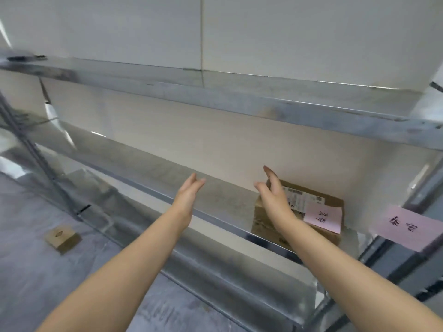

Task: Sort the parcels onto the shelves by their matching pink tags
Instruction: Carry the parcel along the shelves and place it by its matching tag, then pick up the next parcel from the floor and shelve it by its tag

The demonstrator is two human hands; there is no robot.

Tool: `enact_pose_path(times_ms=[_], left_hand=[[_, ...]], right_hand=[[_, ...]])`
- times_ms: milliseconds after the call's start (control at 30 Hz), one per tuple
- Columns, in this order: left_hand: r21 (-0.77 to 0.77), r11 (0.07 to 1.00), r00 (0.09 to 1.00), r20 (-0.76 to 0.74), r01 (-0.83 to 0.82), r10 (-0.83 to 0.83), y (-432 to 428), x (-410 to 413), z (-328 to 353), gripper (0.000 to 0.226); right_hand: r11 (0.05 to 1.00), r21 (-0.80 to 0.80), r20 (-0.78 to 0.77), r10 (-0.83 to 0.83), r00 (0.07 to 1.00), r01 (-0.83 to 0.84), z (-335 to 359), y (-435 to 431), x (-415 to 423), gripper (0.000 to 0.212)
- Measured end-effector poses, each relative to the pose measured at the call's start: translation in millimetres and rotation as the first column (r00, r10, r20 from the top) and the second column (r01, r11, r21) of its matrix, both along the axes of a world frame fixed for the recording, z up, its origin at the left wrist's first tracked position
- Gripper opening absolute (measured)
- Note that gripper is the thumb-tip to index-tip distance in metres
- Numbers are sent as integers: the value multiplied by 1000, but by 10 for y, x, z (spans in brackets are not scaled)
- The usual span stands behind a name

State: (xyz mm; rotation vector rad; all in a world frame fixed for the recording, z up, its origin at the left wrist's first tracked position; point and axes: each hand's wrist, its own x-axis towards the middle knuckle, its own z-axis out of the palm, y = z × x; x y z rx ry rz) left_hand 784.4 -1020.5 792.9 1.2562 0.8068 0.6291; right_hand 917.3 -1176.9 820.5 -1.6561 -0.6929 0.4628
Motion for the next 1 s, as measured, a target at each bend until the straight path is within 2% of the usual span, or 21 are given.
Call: enact_pose_path(times_ms=[200, 400, 600, 867, 1000], left_hand=[[74, 981, 984, -15, -177, 179, 57, -715, 25, 67], [159, 928, 936, -49, -337, 349, 294, -1462, 34, 72], [165, 885, 893, -41, -436, 448, 654, -2174, -4, 75], [199, 841, 850, -60, -503, 523, 1312, -3018, -72, 72], [194, 830, 842, -35, -523, 538, 1617, -3364, -97, 82]], right_hand=[[980, -24, 59, 197, 979, -196, -75, 384, -459, 59], [944, -16, 30, 329, 944, -329, -100, 994, -997, 65], [886, -17, -4, 464, 886, -464, -186, 1621, -1628, 68], [863, -28, -13, 504, 864, -504, -228, 2496, -2301, 61], [816, -31, -11, 578, 816, -578, -267, 2860, -2696, 58]])
